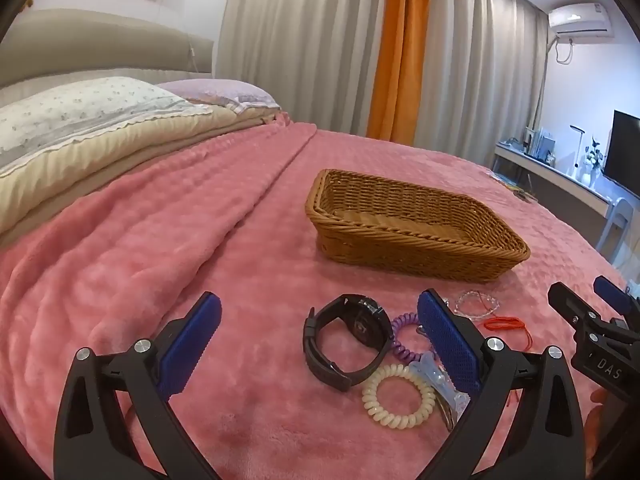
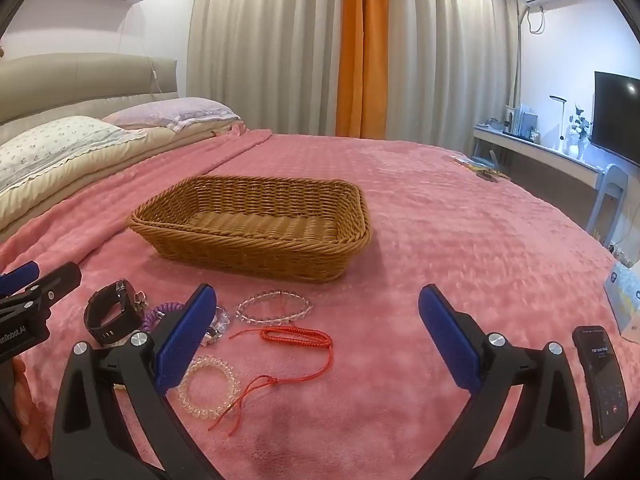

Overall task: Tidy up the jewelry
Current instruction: 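Move both grippers down toward the jewelry beside the wicker basket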

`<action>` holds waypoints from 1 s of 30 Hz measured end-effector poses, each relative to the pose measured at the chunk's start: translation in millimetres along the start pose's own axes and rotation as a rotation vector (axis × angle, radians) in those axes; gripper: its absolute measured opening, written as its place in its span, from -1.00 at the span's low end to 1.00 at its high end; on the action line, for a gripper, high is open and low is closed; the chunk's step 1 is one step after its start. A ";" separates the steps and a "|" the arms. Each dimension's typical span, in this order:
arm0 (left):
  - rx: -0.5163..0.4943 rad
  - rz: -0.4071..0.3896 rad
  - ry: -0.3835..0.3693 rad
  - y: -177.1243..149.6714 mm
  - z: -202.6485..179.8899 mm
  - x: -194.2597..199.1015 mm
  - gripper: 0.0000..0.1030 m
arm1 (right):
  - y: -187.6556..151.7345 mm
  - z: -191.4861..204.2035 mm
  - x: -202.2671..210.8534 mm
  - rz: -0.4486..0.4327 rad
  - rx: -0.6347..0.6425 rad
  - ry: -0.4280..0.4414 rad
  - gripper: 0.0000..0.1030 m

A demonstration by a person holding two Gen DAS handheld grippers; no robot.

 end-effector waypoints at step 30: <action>0.040 0.191 -0.058 -1.5 16.6 -12.8 0.56 | -3.7 -13.9 -8.9 0.054 -0.046 0.021 0.83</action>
Point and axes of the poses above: each gripper's, at about its wrist camera, not at the fingertips, and x roughly against the way its jaws point, z to its left, y to its top, the point moved 3 cm from there along -x, roughly the way its jaws point, and after that the axes turned 11 degrees about x, right-handed, at the moved point
